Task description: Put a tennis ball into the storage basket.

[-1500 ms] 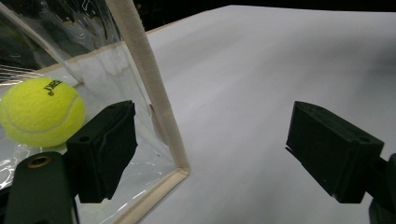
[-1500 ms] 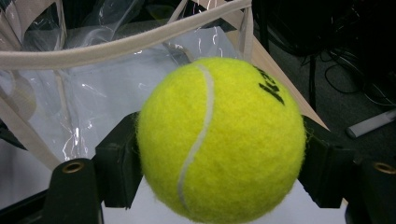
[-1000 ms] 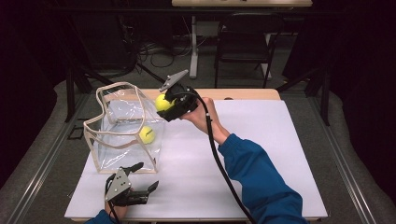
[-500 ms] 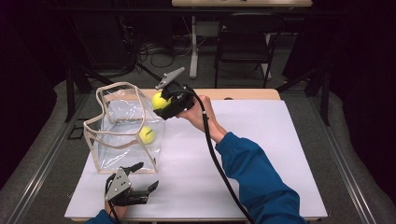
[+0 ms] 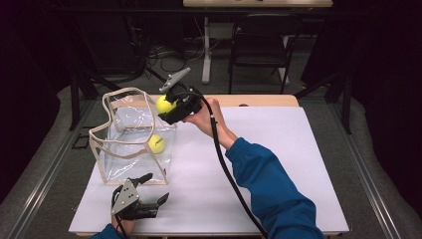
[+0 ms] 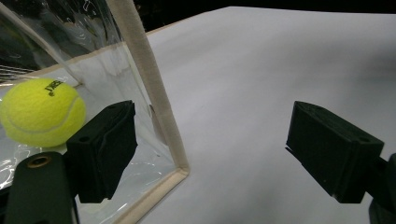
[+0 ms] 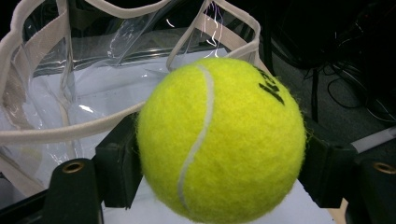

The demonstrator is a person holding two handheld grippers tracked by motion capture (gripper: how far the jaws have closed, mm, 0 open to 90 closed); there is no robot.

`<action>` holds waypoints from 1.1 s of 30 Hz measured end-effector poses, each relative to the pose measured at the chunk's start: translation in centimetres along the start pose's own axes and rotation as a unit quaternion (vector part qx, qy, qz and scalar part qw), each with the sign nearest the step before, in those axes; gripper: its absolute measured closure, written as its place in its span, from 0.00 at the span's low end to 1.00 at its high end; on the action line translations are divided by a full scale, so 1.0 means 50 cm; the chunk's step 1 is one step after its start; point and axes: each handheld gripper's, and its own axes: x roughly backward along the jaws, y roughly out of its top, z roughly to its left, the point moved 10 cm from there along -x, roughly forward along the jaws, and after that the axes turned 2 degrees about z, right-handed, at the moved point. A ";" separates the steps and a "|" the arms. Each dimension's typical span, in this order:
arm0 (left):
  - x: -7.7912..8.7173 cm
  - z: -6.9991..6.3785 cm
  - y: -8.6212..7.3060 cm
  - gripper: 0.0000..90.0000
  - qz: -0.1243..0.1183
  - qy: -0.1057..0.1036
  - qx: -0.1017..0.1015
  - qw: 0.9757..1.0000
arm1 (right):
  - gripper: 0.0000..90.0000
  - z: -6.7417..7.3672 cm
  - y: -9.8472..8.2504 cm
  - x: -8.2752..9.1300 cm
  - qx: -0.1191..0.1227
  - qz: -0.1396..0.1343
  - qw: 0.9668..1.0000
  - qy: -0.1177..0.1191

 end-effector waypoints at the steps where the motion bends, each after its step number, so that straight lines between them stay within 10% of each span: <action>1: 0.000 0.000 0.000 0.17 0.000 0.000 0.000 1.000 | 0.29 0.000 0.002 0.000 0.003 -0.001 1.000 -0.001; 33: 0.001 0.000 0.001 0.17 -0.002 -0.001 0.000 1.000 | 0.29 0.023 0.053 -0.009 0.020 -0.017 1.000 0.001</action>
